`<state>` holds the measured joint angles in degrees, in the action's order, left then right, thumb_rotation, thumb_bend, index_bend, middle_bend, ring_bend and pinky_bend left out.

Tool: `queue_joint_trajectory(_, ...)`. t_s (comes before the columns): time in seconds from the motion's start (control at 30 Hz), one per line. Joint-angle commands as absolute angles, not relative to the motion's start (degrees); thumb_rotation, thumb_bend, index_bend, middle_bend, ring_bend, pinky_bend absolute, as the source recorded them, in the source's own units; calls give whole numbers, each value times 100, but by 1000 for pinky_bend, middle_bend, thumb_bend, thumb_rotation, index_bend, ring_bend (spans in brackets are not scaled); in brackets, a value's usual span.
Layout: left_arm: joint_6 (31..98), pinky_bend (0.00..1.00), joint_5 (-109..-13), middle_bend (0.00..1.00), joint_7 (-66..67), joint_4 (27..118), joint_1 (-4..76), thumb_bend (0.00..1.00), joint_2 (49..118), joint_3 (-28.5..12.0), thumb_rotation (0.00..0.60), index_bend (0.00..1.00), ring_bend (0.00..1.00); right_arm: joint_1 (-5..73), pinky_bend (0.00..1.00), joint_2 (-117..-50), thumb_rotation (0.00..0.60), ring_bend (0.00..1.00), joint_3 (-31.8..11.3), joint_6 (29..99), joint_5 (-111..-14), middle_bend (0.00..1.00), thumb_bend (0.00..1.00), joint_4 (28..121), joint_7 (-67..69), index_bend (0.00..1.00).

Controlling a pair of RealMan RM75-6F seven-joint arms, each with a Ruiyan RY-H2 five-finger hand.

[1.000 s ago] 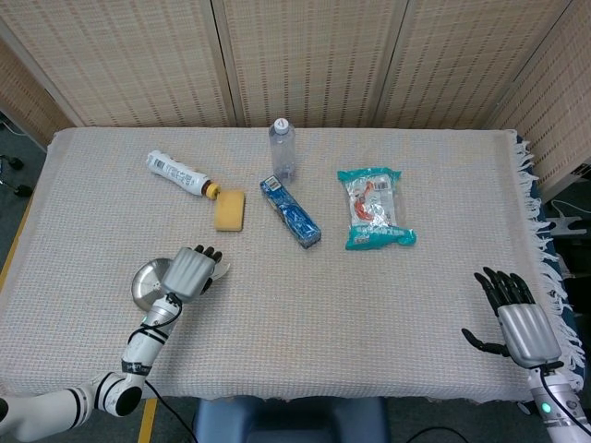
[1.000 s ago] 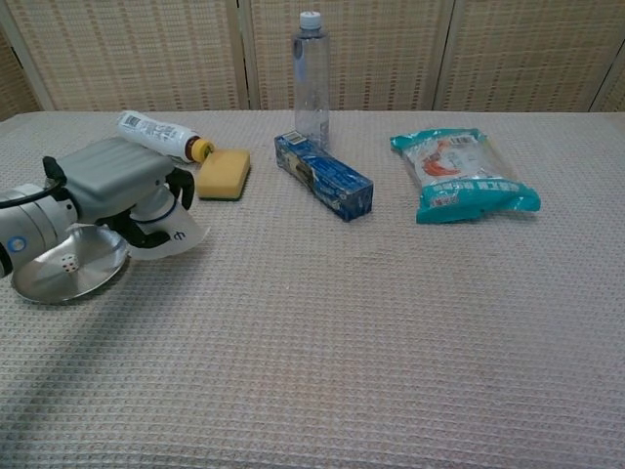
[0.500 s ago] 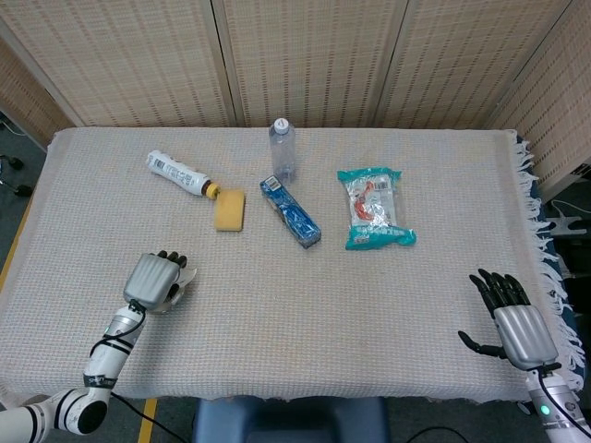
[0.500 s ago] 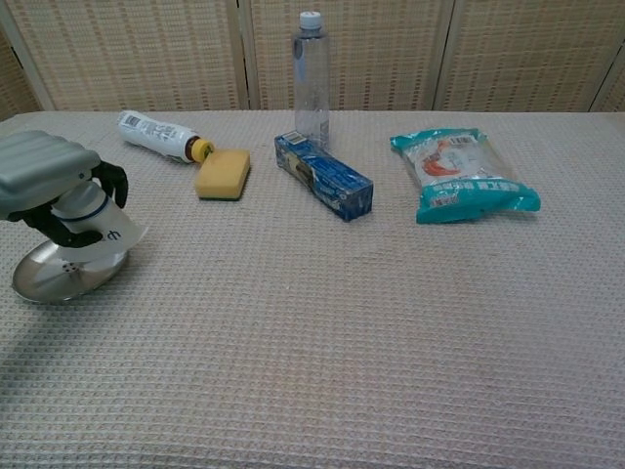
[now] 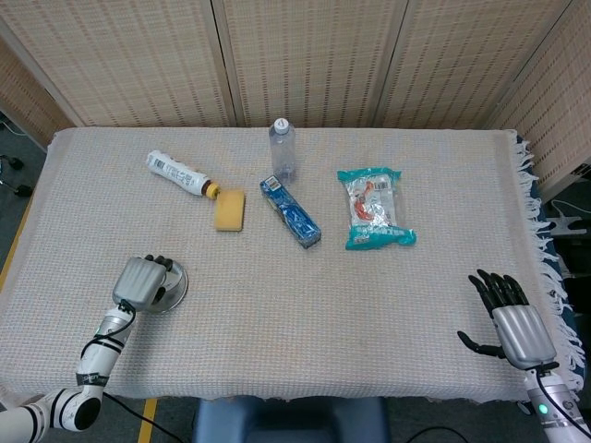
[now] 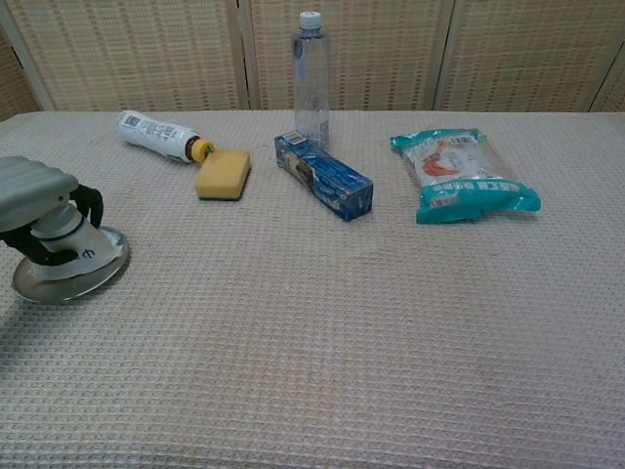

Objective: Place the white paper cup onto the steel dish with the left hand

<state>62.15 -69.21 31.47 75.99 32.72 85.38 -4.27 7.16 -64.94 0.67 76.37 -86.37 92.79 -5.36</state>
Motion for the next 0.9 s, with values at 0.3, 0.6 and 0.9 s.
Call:
queue_joint_trajectory(0.3, 5989, 651, -6914, 559, 2638, 6834, 3444, 319, 8742, -661, 600, 525, 447, 716, 0, -6494, 357, 0, 56, 7628, -8598, 0, 181, 9276, -542, 0)
queue_joint_trajectory(0.6, 5800, 671, -6962, 559, 2032, 7178, 3352, 323, 8551, -608, 600, 524, 454, 724, 0, -6508, 359, 0, 43, 7619, -8573, 0, 181, 9261, -544, 0)
queue_joint_trajectory(0.9, 5749, 687, -7099, 561, 1896, 7889, 3288, 322, 8202, -473, 600, 519, 463, 735, 0, -6512, 359, 0, 53, 7598, -8581, 0, 181, 9254, -535, 0)
